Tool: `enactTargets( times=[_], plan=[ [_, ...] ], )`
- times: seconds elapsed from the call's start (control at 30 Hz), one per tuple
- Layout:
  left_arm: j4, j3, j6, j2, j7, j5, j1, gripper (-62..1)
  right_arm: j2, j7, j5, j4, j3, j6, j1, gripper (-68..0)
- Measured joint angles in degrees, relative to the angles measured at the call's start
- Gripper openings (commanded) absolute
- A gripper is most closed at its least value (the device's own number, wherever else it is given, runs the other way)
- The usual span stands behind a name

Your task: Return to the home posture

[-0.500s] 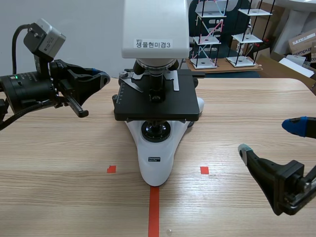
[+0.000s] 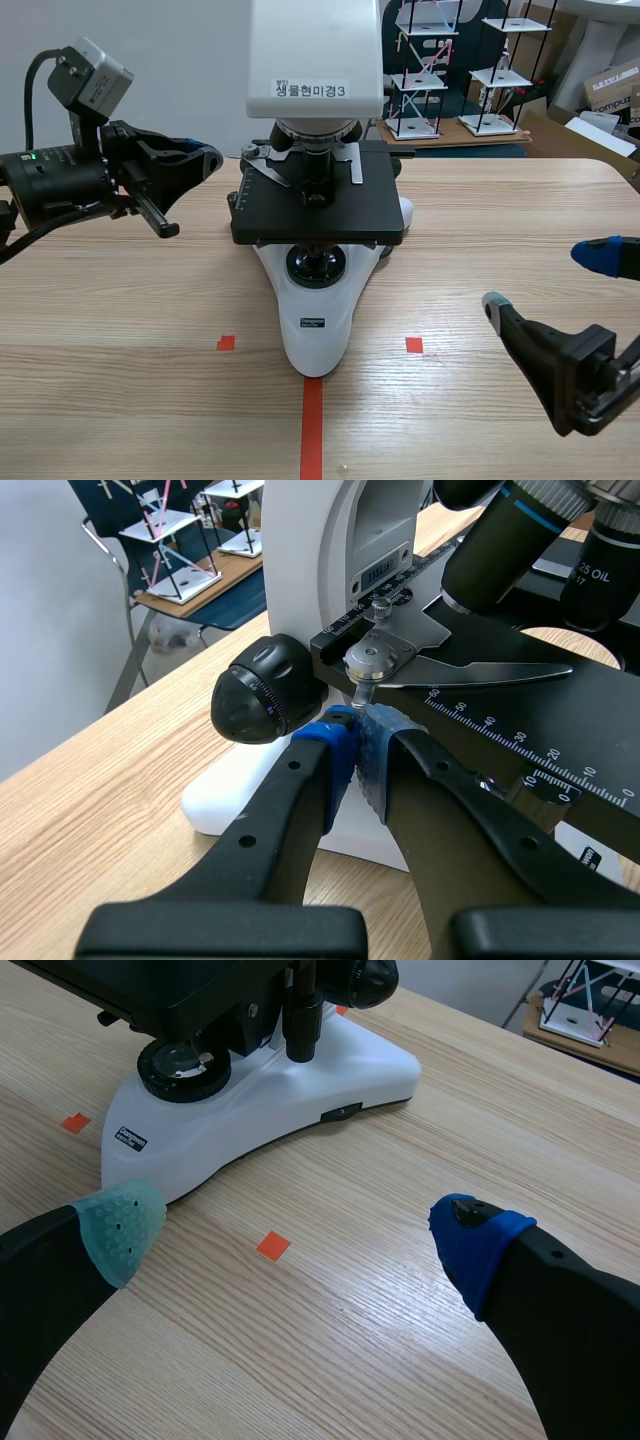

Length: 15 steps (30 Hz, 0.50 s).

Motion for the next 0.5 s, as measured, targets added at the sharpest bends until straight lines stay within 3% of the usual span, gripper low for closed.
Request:
enactTargets(
  times=[0.5],
  plan=[
    [0.0, 0.0, 0.0, -0.9, -0.04, -0.02, 0.02, -55.1, 0.0, 0.0, 0.0, 0.0, 0.0, 0.0, 0.0, -9.8]
  ],
)
